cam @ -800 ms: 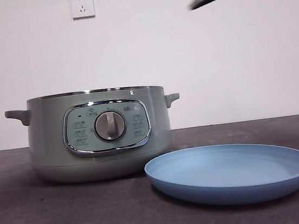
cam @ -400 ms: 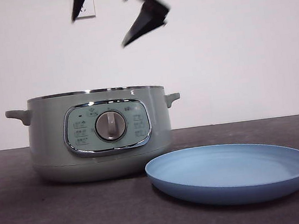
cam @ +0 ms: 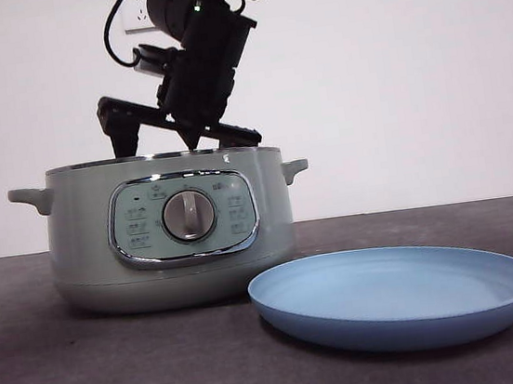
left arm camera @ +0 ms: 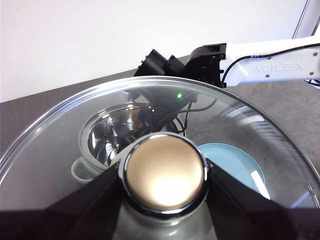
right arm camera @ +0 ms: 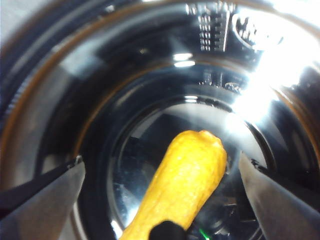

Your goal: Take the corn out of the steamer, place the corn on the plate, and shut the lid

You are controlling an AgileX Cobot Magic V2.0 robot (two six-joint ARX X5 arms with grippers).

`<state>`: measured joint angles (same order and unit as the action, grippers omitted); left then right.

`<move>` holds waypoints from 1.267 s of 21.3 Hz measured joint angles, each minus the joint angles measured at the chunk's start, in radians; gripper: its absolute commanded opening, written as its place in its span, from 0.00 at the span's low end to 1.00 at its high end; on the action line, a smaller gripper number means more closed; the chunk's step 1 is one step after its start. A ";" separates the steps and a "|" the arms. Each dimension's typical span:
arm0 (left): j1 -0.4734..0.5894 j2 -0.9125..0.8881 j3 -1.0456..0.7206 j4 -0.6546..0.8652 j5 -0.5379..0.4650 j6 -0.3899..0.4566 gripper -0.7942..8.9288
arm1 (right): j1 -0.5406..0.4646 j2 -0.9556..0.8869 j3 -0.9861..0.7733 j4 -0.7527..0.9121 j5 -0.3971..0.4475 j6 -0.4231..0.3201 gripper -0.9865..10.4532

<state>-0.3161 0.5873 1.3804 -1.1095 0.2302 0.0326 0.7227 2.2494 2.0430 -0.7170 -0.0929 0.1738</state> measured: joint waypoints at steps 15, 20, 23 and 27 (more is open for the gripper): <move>0.000 0.000 0.000 -0.016 0.000 0.000 0.07 | 0.012 0.055 0.005 0.003 0.045 -0.005 0.07; 0.000 0.000 0.000 -0.019 0.000 0.000 0.07 | 0.024 -0.008 0.006 -0.014 0.045 -0.005 0.07; 0.000 0.000 0.000 -0.019 0.000 0.000 0.07 | 0.015 -0.238 0.013 -0.067 0.077 -0.010 0.07; 0.000 0.000 0.000 -0.018 0.000 0.000 0.07 | -0.015 -0.431 0.021 -0.249 0.202 -0.051 0.07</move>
<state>-0.3161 0.5869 1.3804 -1.1278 0.2306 0.0326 0.7074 1.8179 2.0636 -0.9661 0.1089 0.1226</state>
